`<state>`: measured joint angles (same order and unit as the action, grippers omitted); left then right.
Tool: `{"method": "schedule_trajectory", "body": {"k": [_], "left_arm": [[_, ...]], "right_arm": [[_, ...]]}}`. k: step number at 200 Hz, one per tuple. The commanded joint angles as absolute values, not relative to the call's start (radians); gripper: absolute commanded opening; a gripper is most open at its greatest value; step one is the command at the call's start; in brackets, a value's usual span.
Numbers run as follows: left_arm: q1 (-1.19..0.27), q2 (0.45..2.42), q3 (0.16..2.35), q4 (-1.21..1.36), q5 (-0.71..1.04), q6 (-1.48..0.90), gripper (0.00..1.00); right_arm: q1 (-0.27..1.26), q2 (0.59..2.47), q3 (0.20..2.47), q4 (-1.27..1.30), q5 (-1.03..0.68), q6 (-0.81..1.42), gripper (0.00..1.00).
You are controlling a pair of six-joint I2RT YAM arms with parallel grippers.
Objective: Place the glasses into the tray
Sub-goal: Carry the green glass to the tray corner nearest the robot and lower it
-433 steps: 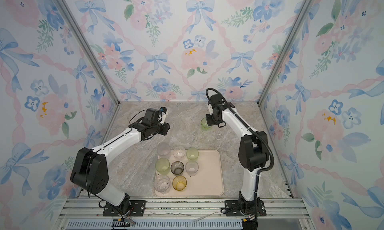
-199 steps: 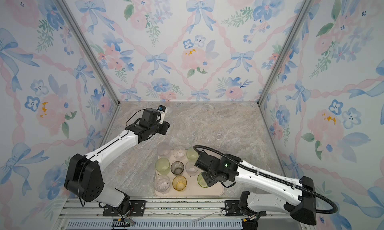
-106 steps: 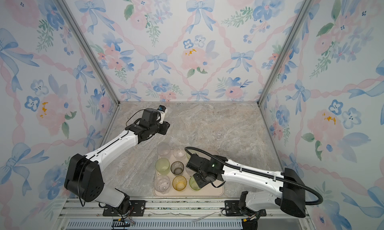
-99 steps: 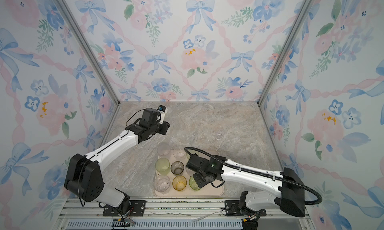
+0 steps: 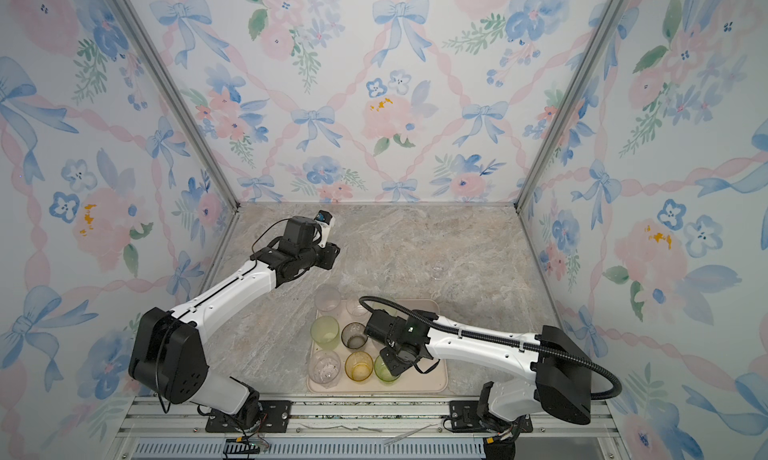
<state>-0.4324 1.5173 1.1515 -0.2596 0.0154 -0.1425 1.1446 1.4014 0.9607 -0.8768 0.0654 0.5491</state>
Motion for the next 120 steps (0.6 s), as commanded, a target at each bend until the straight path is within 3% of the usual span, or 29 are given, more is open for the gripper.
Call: {"method": "schedule_trajectory", "body": {"k": [1, 55, 95, 120], "left_arm": [[-0.433, 1.491, 1.129, -0.261, 0.011, -0.132, 0.4], [-0.428, 1.48, 1.122, -0.261, 0.011, -0.132, 0.4], [-0.427, 1.477, 1.118, -0.262, 0.01, -0.13, 0.4], [-0.426, 1.477, 1.117, -0.262, 0.012, -0.131, 0.4]], "right_arm": [[1.134, 1.417, 0.95, -0.865, 0.056, 0.53, 0.0], [1.118, 1.433, 0.946, -0.847, 0.057, 0.523, 0.0], [1.117, 1.42, 0.949, -0.863, 0.064, 0.523, 0.13], [1.115, 1.403, 0.957, -0.878, 0.072, 0.522, 0.15]]}}
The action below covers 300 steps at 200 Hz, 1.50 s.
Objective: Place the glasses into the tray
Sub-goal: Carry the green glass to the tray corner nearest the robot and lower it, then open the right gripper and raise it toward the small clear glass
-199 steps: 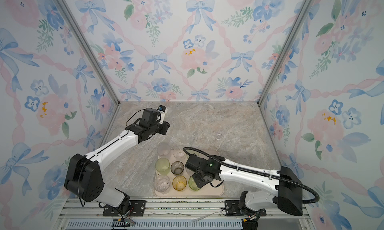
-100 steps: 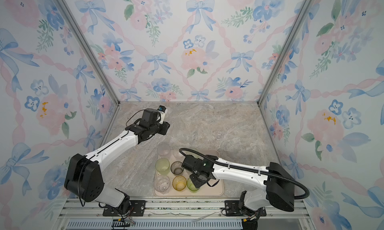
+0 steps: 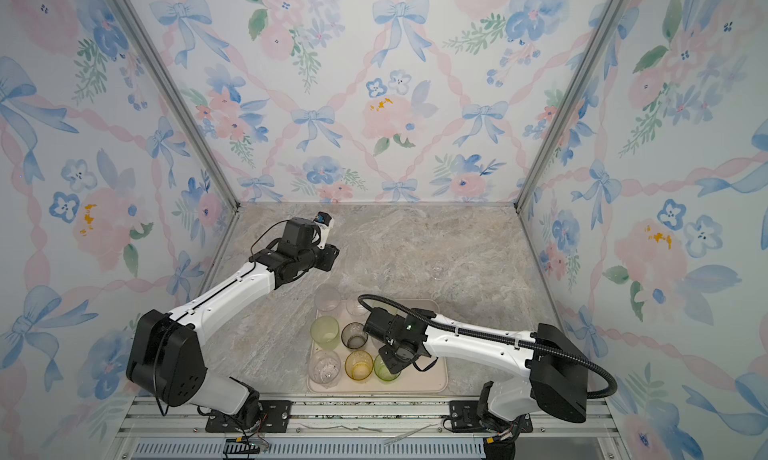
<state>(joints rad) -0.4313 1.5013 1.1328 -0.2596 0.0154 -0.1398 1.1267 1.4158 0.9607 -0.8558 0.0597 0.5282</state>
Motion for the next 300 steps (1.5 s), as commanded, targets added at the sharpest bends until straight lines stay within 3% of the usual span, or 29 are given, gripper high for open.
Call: {"method": "schedule_trajectory", "body": {"k": [1, 88, 114, 147, 177, 214, 300], "left_arm": [[-0.426, 1.476, 1.117, -0.262, 0.011, -0.13, 0.4], [-0.433, 1.473, 1.121, -0.262, 0.034, -0.143, 0.41], [-0.474, 1.489, 1.155, -0.261, 0.057, -0.143, 0.4], [-0.564, 1.571, 1.256, -0.276, 0.059, -0.125, 0.39], [-0.628, 1.668, 1.363, -0.301, 0.064, -0.107, 0.32], [-0.668, 1.743, 1.429, -0.315, 0.064, -0.095, 0.34], [-0.605, 1.708, 1.327, -0.313, 0.044, -0.11, 0.35]], "right_arm": [[1.115, 1.403, 0.957, -0.879, 0.072, 0.522, 0.15], [1.019, 1.222, 1.041, -1.04, 0.081, 0.46, 0.38], [0.876, 1.094, 1.084, -1.104, 0.122, 0.459, 0.43], [0.574, 1.008, 1.123, -1.117, 0.152, 0.436, 0.44], [0.449, 1.078, 1.178, -1.065, 0.179, 0.358, 0.42], [0.325, 1.245, 1.233, -0.948, 0.163, 0.29, 0.37], [0.178, 1.671, 1.428, -0.815, 0.028, 0.218, 0.28]]}}
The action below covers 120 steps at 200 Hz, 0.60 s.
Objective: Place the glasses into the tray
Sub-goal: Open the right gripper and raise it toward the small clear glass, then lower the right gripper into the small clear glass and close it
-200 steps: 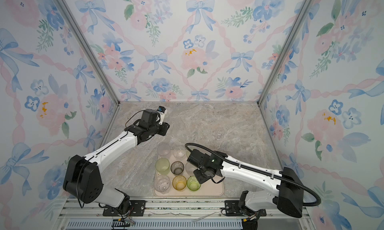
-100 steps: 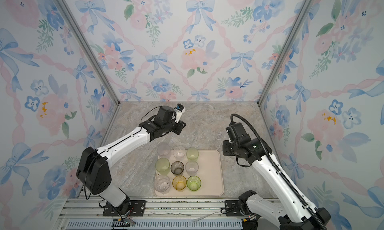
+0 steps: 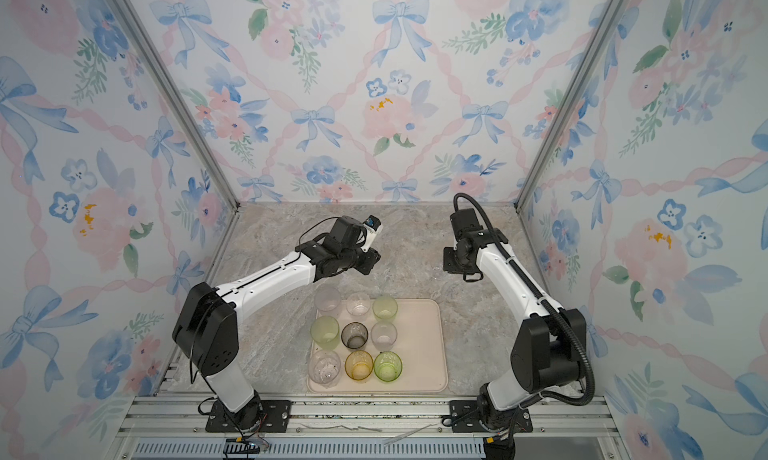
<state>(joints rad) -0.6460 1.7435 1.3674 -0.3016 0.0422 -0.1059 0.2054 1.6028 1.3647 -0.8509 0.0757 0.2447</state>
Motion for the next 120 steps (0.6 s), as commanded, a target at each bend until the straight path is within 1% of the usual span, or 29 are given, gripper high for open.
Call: {"method": "schedule_trajectory", "body": {"k": [1, 56, 120], "left_arm": [[-0.603, 1.707, 1.325, -0.313, 0.044, -0.11, 0.35], [-0.518, 1.654, 1.268, -0.307, 0.041, -0.114, 0.35], [-0.476, 1.626, 1.247, -0.305, 0.034, -0.108, 0.35]], "right_arm": [[0.177, 1.678, 1.43, -0.815, 0.026, 0.218, 0.28], [0.151, 1.834, 1.526, -0.82, 0.001, 0.202, 0.24], [0.14, 1.898, 1.545, -0.815, 0.005, 0.191, 0.23]]}}
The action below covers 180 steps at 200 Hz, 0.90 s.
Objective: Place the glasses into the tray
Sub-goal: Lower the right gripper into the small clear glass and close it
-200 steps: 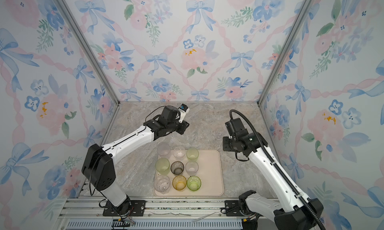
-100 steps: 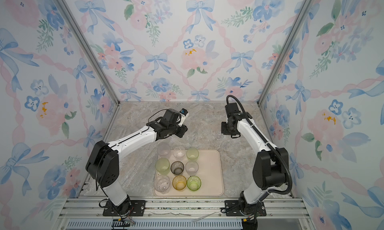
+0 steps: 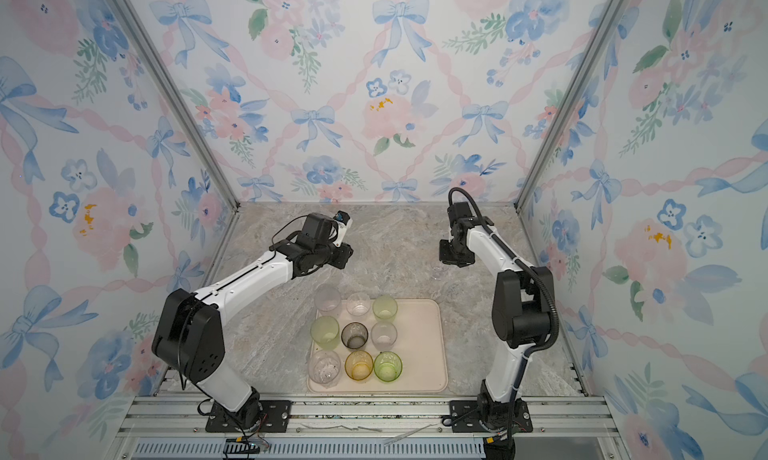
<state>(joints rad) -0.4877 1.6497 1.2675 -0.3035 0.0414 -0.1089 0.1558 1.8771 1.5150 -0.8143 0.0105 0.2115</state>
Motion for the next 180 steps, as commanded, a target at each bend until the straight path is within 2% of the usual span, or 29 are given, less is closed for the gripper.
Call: {"method": "schedule_trajectory", "body": {"k": [1, 115, 180], "left_arm": [[-0.475, 1.626, 1.247, -0.305, 0.035, -0.107, 0.35], [-0.458, 1.623, 1.239, -0.305, 0.03, -0.104, 0.35], [-0.45, 1.621, 1.235, -0.305, 0.032, -0.101, 0.35]], "right_arm": [[0.14, 1.899, 1.545, -0.815, 0.005, 0.19, 0.23], [0.139, 1.964, 1.556, -0.799, -0.039, 0.18, 0.17], [0.148, 1.987, 1.583, -0.809, -0.032, 0.172, 0.07]]}}
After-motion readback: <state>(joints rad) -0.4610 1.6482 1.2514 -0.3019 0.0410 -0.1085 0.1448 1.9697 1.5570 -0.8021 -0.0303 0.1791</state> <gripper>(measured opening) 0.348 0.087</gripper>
